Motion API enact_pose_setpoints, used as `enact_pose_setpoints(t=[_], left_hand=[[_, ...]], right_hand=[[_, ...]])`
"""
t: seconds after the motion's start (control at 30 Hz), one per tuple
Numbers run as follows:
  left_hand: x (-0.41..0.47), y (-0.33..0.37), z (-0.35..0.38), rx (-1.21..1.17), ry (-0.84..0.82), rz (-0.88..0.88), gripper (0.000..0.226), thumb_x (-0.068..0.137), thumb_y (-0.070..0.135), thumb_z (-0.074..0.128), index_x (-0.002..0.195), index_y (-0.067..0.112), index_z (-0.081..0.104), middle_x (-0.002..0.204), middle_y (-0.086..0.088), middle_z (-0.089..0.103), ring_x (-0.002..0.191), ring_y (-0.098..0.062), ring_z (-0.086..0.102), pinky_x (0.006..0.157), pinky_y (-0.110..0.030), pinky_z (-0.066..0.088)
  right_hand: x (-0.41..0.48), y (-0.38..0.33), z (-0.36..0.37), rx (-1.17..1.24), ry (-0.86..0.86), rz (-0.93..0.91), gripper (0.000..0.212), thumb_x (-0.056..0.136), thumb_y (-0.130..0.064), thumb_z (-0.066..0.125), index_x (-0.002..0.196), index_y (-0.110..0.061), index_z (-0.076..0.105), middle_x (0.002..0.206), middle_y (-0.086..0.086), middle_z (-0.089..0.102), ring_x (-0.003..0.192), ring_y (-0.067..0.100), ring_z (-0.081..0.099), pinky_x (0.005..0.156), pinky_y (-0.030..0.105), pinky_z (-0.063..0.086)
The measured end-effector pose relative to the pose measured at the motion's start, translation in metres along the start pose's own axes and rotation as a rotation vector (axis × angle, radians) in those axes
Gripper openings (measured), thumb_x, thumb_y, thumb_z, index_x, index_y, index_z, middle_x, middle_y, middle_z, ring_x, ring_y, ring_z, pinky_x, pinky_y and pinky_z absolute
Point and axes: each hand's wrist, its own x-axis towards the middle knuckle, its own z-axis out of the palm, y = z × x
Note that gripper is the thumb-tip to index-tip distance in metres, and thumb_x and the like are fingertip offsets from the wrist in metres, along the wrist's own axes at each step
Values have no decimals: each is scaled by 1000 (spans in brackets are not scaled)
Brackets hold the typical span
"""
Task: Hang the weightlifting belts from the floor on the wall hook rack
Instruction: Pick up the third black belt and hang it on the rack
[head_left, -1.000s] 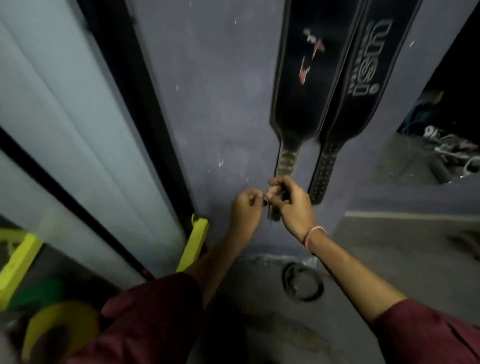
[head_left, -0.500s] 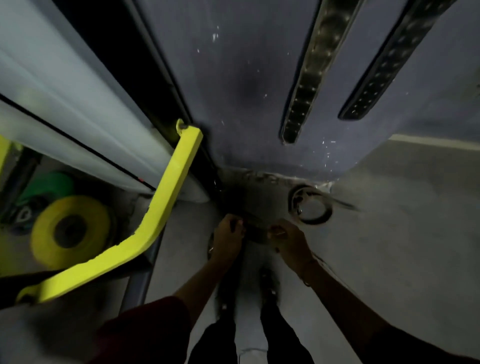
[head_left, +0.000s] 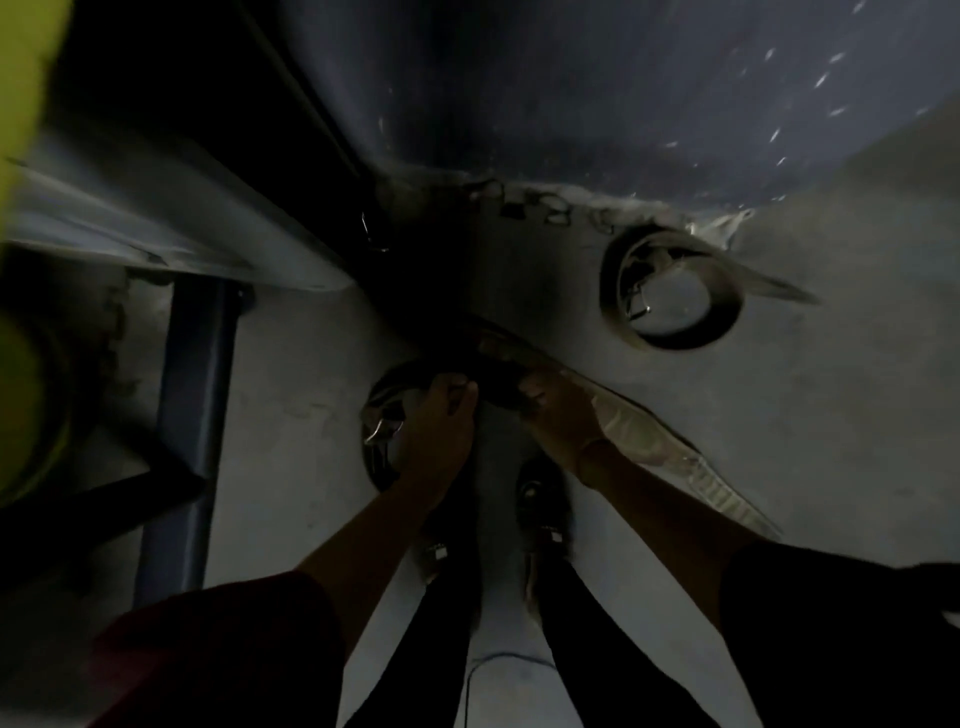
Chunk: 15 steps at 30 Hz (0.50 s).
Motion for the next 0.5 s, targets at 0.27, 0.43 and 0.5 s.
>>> enact_pose_setpoints(t=[0.27,0.43,0.5], left_hand=[[123,-88,61,-212,17,5,23,100,17,54,120,7,56,111,-4,61,105,-17,58,97,-34,47],[181,-98,62,-229,52,30,28,101,21,51,125,6,52,109,0,59,104,-14,59,94,-31,48],[196,-102,60,-237,81,11,34,102,21,49,132,5,50,116,-3,59,111,-18,58,96,-31,47]], right_hand=[[144,102,71,-101,53,124,38,99,-20,48,134,-6,51,133,17,57,123,31,54,104,31,44],[208,89,106,-268,75,2,38,99,-21,48,131,-1,53,131,22,57,122,37,53,104,39,40],[227,80,122,-316,59,-44,41,98,-24,50,131,0,52,132,24,56,122,40,52,105,43,41]])
